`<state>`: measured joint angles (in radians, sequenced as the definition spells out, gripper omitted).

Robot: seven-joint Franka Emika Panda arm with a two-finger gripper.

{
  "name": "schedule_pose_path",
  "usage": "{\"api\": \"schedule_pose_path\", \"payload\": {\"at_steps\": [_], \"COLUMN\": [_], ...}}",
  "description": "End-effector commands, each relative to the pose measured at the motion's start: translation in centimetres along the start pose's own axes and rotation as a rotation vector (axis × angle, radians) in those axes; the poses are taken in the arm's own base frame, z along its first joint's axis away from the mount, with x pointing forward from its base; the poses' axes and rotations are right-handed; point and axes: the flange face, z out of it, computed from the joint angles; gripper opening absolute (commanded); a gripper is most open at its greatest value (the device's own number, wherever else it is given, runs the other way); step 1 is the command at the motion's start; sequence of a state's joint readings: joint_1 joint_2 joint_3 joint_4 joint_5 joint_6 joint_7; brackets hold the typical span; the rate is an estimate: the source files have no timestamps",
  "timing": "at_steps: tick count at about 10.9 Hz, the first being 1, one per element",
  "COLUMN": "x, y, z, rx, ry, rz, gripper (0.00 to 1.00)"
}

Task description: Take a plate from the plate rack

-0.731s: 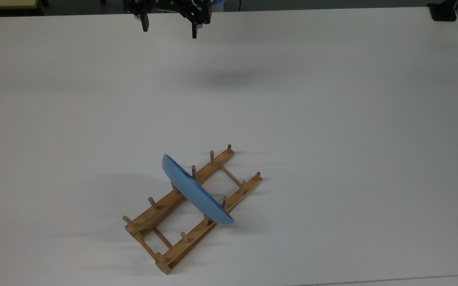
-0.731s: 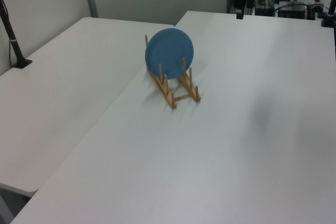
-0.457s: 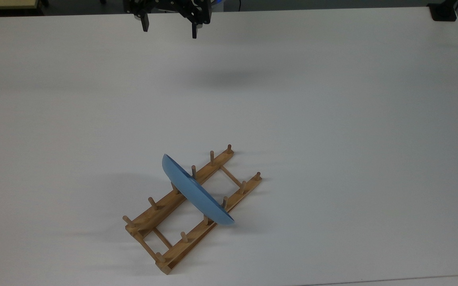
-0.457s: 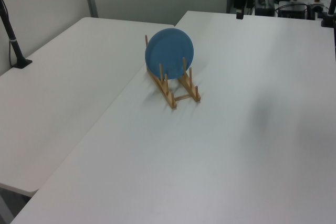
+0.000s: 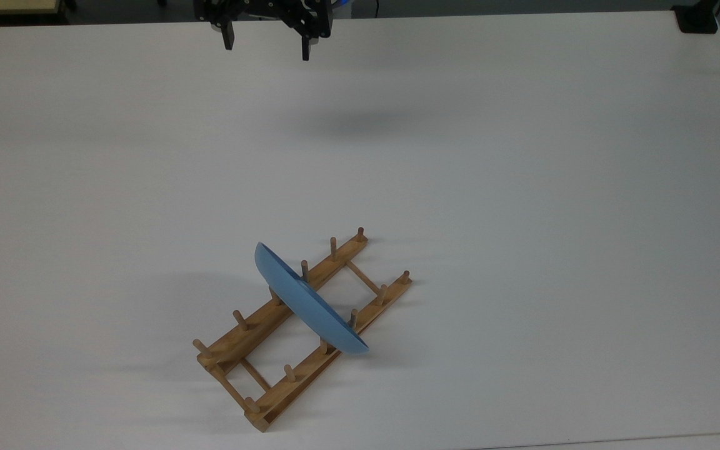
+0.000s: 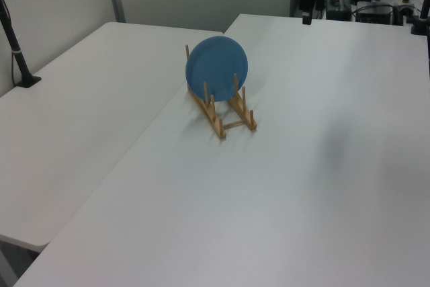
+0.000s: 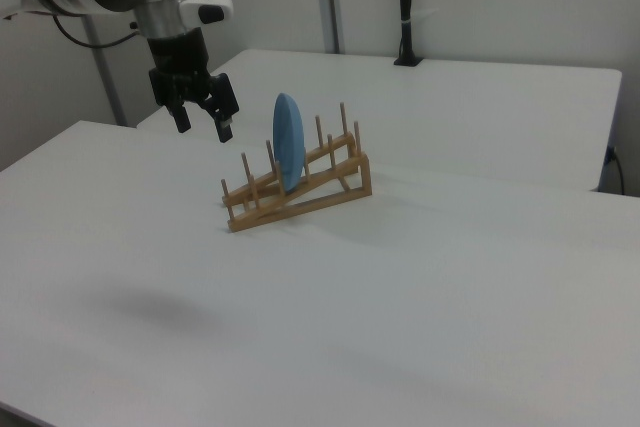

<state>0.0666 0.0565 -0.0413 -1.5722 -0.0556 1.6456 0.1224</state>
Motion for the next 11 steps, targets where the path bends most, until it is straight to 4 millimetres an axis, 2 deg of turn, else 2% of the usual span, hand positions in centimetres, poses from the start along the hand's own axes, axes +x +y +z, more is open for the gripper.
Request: {"api": "schedule_pose_path", "payload": {"at_steps": [1, 7, 10, 11], "x": [-0.3, -0.1, 1.3, 1.7], "y": [-0.2, 0.2, 0.2, 0.2], "z": [0.0, 0.2, -0.3, 0.3], "rx": [0.007, 0.006, 0.013, 0.012], "ry": [-0.001, -0.001, 0.066, 0.062], "rz": [-0.020, -0.014, 0.000, -0.001], "gripper": [1.00, 1.00, 1.00, 1.00]}}
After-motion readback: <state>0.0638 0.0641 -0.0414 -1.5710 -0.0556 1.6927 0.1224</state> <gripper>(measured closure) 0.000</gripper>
